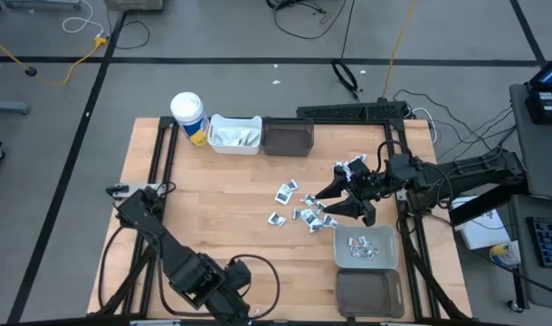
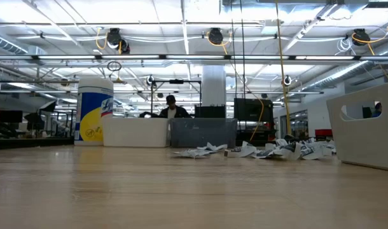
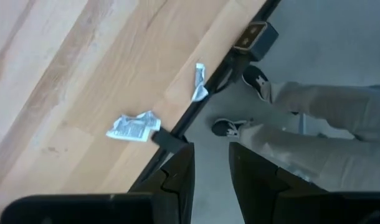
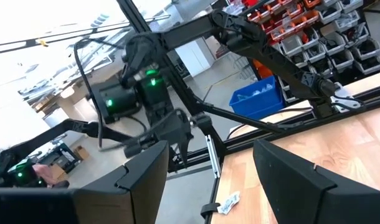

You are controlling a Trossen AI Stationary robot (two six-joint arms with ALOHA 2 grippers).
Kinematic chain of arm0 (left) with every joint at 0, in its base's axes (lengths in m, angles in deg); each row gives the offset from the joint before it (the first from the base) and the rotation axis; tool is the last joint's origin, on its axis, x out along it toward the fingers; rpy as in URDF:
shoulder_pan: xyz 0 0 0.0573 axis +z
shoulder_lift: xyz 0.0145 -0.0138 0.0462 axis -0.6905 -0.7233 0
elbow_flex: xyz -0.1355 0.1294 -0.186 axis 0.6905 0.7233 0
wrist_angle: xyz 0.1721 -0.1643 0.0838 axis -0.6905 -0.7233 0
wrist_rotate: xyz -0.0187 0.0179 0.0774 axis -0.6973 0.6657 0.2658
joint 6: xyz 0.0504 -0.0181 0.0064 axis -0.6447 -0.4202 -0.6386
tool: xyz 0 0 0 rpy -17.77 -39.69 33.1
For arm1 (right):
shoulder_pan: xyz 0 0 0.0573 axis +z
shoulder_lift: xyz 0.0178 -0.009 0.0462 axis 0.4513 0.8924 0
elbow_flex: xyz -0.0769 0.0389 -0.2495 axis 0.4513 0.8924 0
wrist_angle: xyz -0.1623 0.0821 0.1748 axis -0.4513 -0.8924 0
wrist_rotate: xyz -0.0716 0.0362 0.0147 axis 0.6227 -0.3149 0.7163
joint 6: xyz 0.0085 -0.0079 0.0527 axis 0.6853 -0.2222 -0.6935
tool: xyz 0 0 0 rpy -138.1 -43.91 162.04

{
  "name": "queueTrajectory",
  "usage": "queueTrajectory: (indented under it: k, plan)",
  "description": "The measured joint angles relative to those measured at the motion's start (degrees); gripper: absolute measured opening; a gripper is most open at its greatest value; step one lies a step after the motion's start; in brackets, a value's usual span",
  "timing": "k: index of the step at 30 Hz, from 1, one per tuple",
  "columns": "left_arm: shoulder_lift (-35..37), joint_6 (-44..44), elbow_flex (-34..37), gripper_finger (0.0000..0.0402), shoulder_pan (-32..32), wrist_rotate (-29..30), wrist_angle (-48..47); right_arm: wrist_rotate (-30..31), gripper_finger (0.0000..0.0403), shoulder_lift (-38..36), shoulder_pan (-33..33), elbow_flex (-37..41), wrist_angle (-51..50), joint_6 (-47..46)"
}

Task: Pick & Place First Aid Supplies
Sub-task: Put the orange ointment pack into the gray bin

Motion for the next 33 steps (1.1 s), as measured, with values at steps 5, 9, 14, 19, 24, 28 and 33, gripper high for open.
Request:
queueTrajectory:
  k: [5,9,14,19,24,28,33]
  plan:
    - [-0.8,2.7,5.0,0.0102,0.0,-0.2,5.4,-1.5,0.0231,0.0,0.0,0.0,-0.4,1.5]
    - [-0.9,3.6,11.0,0.0102,0.4,-1.7,12.6,-2.9,0.0231,0.0,-0.1,0.0,-0.4,2.0]
    - [-0.8,4.9,17.1,0.0101,0.9,-1.9,21.5,-2.9,0.0231,-0.1,-0.2,0.0,-0.4,4.6]
    - [-0.8,6.2,20.7,0.0101,1.2,-1.4,24.3,-2.9,0.0231,-0.2,-0.2,0.0,-0.4,4.6]
    - [-0.8,7.1,22.5,0.0101,1.2,-0.8,24.3,-2.9,0.0231,-0.2,-0.2,0.0,-0.4,4.5]
    - [-2.0,7.7,22.7,0.0101,1.3,0.5,25.2,-2.8,0.0231,-0.2,-0.2,0.0,-0.4,4.5]
    - [-6.1,7.4,22.7,0.0101,1.7,-0.7,30.6,-2.8,0.0231,-0.2,-0.2,0.0,-0.4,4.3]
